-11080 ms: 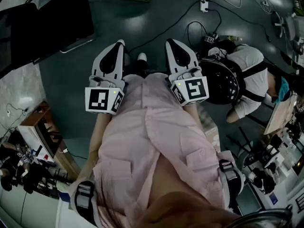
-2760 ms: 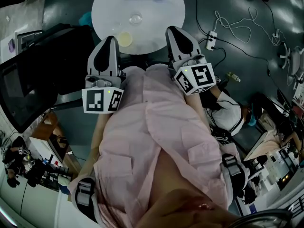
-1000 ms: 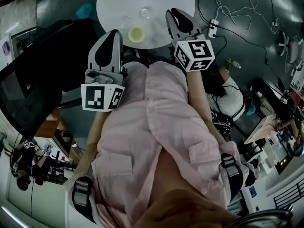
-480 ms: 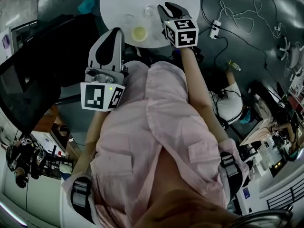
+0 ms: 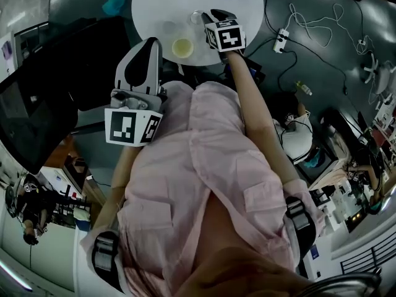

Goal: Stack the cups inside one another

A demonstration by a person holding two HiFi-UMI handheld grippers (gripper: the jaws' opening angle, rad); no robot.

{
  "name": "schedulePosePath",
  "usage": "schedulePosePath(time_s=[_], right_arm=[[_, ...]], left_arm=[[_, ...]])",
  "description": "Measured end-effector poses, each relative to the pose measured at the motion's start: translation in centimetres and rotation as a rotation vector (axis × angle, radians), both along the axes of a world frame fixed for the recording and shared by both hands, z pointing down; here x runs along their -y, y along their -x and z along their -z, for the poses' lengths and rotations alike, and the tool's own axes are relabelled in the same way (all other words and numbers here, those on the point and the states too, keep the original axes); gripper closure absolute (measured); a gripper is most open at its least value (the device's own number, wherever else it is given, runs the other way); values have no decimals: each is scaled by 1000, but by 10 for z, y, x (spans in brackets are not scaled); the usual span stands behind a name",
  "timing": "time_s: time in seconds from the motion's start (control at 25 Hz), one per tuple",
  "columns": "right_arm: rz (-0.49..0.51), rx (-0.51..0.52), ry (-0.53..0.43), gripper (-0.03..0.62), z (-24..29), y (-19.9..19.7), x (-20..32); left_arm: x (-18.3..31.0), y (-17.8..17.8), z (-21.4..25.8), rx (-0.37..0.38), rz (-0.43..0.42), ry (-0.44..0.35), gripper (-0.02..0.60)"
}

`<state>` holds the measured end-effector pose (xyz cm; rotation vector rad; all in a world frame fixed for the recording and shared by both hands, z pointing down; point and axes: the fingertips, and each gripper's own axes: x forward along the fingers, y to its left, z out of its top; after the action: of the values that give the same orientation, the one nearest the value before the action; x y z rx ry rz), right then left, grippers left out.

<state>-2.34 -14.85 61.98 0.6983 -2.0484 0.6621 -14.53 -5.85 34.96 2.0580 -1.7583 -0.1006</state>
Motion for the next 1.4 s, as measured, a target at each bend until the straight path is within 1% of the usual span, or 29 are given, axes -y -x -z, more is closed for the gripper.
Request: schedulePosePath(time_s=[0.32, 0.56, 0.68, 1.0, 1.16, 1.4], right_arm=[[29, -59, 54, 490, -23, 1, 0], [59, -69, 73, 545, -27, 6, -3], [64, -74, 70, 554, -27, 6, -3], [54, -51, 36, 557, -16, 7, 1], [50, -1, -6, 557, 1, 12, 6], [14, 79, -87, 557, 34, 14, 16]], left_arm=[[7, 2, -2, -8, 12, 17, 566], [10, 4, -2, -12, 17, 21, 566], [10, 4, -3, -14, 17, 21, 566], [11, 2, -4, -21, 16, 20, 566], [8, 1, -4, -11, 12, 16, 566], [2, -1, 0, -5, 11, 0, 566]])
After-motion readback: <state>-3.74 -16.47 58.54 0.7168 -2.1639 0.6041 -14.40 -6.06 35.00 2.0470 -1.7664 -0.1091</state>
